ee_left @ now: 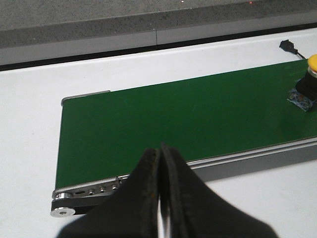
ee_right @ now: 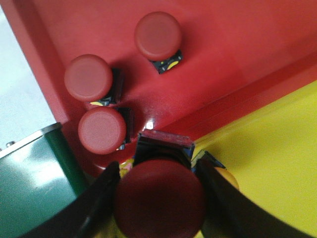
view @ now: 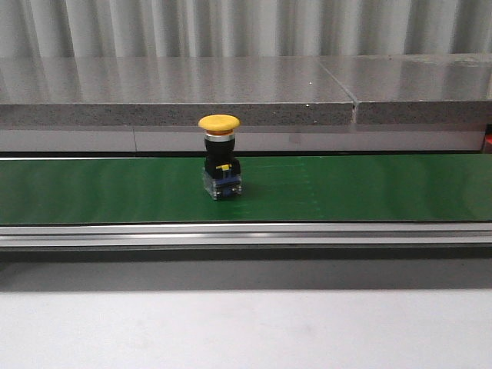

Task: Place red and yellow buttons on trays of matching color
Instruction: 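Carry the red button into the red tray and open the right gripper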

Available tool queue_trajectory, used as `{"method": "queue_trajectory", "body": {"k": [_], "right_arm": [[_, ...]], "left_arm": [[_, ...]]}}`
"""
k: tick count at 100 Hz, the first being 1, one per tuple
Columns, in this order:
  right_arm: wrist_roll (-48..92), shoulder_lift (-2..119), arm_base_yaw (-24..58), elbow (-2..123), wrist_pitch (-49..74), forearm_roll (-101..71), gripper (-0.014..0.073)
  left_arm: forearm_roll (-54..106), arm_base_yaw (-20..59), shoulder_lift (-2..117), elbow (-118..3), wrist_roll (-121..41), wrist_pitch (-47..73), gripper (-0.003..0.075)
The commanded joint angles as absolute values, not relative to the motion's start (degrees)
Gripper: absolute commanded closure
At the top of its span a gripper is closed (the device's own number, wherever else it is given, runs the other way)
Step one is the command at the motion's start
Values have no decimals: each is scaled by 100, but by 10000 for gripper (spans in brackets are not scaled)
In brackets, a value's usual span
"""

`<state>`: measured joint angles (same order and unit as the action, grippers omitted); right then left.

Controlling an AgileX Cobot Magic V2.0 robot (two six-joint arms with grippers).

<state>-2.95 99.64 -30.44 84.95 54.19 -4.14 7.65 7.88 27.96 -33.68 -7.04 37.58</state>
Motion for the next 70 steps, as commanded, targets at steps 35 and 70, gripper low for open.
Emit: {"method": "queue_trajectory", "body": {"k": [35, 70], "right_arm": [[-530, 10379, -3109, 8665, 4407, -403, 502], [-589, 10889, -3109, 8665, 3977, -413, 502]], "left_arm": [[795, 829, 2824, -3513, -712, 3343, 740], [795, 829, 2824, -3513, -712, 3343, 740]]}}
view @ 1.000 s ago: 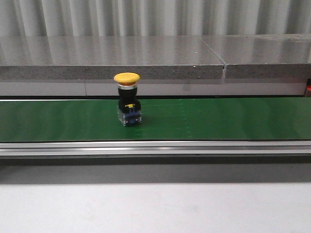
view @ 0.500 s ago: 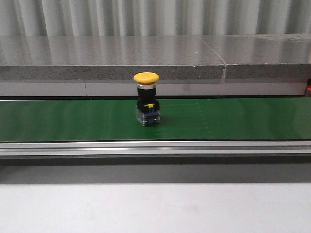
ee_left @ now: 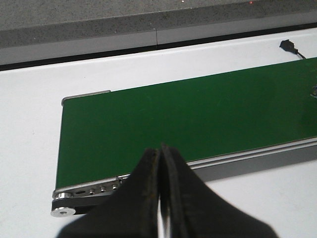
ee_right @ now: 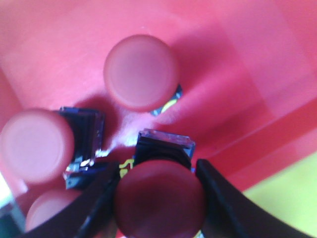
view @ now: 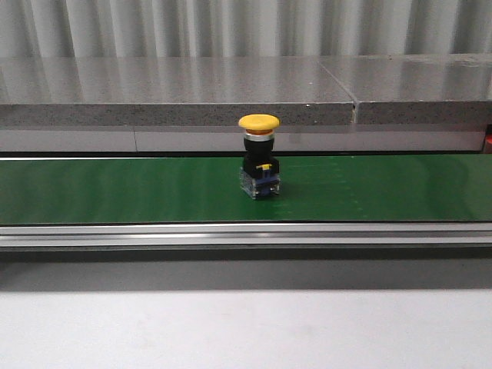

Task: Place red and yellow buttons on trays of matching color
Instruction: 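Carry the red button into the red tray and open the right gripper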

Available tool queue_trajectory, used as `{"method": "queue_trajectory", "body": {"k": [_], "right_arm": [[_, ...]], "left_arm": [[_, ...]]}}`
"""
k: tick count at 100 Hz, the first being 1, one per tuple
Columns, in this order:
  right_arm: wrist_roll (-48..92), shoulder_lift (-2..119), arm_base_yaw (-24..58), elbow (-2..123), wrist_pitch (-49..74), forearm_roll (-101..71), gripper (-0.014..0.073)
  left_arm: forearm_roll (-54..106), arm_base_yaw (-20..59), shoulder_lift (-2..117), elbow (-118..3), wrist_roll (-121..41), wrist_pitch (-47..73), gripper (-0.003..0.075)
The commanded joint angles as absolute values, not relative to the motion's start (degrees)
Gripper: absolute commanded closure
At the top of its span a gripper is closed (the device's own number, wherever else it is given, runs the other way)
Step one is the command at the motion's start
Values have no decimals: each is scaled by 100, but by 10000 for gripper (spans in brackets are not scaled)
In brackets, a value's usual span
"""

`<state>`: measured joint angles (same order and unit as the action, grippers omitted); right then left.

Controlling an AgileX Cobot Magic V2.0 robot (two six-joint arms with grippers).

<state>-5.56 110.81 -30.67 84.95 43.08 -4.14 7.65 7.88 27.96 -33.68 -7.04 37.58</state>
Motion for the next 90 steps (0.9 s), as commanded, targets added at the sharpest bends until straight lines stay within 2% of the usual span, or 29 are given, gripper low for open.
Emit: {"method": "queue_trajectory", "body": {"k": [1, 16, 23, 33, 39, 60, 90], "right_arm": [[-594, 10896, -3109, 8665, 3977, -413, 502], [-595, 10974, -3109, 8665, 3964, -437, 472], [-595, 10974, -3109, 8665, 3941, -437, 368], [-595, 10974, -3109, 8665, 3936, -442, 155], [-595, 10967, -3109, 8665, 3934, -442, 91], [-566, 10781, -3109, 8657, 3878, -430, 85], [-416, 9804, -3109, 8270, 3828, -355, 85]], "left_arm": [[795, 829, 2824, -3513, -712, 3343, 740], [795, 829, 2824, -3513, -712, 3343, 740], [795, 829, 2824, -3513, -712, 3343, 740], [795, 829, 2824, -3513, -712, 3343, 740], [795, 829, 2824, -3513, -712, 3343, 740], [795, 829, 2824, -3513, -712, 3343, 740], [795, 829, 2824, -3513, -712, 3343, 740]]}}
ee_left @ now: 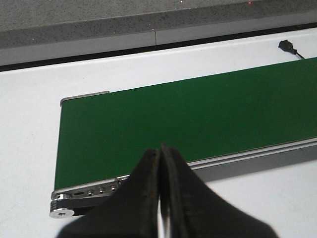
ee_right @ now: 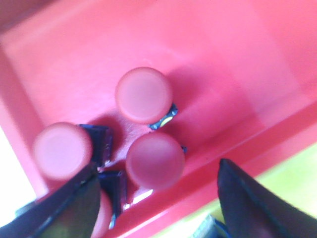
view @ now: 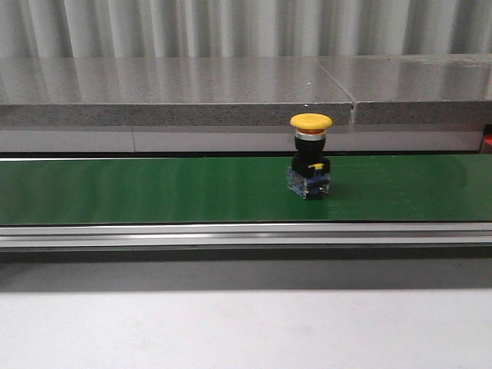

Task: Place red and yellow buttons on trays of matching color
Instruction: 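Carry the red button into the red tray and open the right gripper, then lower the right gripper onto the arriving yellow button and close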

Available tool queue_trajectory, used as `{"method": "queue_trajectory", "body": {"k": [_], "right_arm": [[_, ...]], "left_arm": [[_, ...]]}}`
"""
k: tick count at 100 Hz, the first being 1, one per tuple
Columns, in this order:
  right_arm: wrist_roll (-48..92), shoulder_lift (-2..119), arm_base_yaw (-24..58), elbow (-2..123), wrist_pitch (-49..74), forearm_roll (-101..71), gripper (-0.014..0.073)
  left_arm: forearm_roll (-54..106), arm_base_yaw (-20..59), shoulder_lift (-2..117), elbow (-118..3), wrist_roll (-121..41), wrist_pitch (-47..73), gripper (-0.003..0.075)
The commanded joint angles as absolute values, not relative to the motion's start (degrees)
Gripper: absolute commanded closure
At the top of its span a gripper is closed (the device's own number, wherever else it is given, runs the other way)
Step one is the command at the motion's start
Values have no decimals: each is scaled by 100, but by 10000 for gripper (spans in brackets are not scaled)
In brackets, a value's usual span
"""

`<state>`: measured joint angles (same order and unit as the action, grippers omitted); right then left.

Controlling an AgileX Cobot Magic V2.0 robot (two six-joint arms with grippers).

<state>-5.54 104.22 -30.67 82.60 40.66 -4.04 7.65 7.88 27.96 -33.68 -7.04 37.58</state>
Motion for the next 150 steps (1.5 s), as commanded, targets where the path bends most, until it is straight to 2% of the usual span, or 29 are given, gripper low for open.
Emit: {"method": "queue_trajectory", "body": {"k": [1, 30, 69, 84, 102, 122, 150], "right_arm": [[-411, 9751, -3109, 8243, 3834, -355, 85], [-326, 8640, -2777, 7586, 4091, -355, 85], [-272, 7623, -1606, 7220, 4597, -385, 85], [-240, 7545, -1075, 7226, 4907, -484, 75], [-239, 7551, -320, 7257, 5171, -516, -29], [-239, 7634, 632, 7426, 5648, -516, -27], [164, 8341, 1194, 8035, 6520, -516, -22]], "left_arm": [[795, 829, 2824, -3513, -712, 3343, 740], [795, 829, 2824, -3513, -712, 3343, 740], [795, 829, 2824, -3513, -712, 3343, 740], [795, 829, 2824, -3513, -712, 3343, 740], [795, 829, 2824, -3513, -712, 3343, 740], [795, 829, 2824, -3513, -712, 3343, 740], [795, 829, 2824, -3513, -712, 3343, 740]]}}
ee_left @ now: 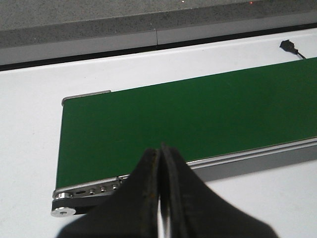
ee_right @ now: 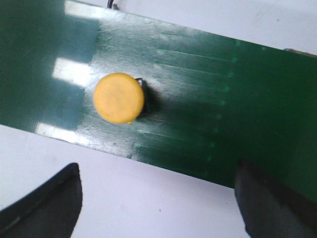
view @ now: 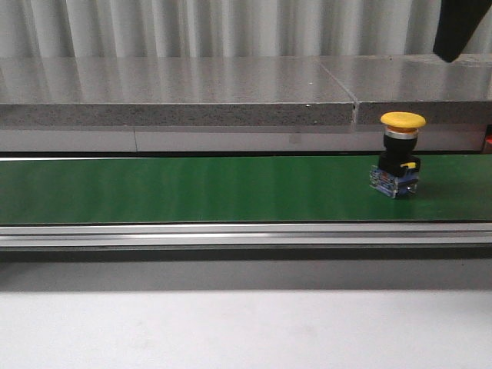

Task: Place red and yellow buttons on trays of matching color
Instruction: 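Lower the right gripper onto the arriving yellow button and close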

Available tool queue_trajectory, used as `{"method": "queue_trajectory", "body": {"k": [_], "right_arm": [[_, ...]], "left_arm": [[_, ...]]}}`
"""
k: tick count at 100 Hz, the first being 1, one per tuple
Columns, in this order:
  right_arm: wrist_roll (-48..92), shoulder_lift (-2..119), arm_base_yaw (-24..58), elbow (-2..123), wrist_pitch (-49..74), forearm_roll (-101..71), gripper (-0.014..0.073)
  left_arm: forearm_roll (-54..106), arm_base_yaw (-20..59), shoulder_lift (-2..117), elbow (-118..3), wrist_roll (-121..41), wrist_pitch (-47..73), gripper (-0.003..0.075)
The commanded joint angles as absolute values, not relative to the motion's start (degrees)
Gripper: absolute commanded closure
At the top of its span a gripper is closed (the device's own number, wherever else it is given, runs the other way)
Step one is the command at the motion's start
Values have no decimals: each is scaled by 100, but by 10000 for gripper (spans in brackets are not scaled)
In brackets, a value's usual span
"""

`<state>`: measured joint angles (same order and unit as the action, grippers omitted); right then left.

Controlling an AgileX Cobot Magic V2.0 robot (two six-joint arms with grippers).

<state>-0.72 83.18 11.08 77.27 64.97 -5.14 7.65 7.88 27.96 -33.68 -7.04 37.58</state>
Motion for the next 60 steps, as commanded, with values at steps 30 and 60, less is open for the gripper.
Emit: {"method": "queue_trajectory", "body": {"k": [30, 60], "right_arm": [[661, 9171, 1200, 8162, 6509, -521, -20], [732, 9520, 1183, 8162, 6162, -521, 286]], "left_arm": [[795, 829, 2824, -3513, -712, 3343, 740], [795, 829, 2824, -3513, -712, 3343, 740]]}}
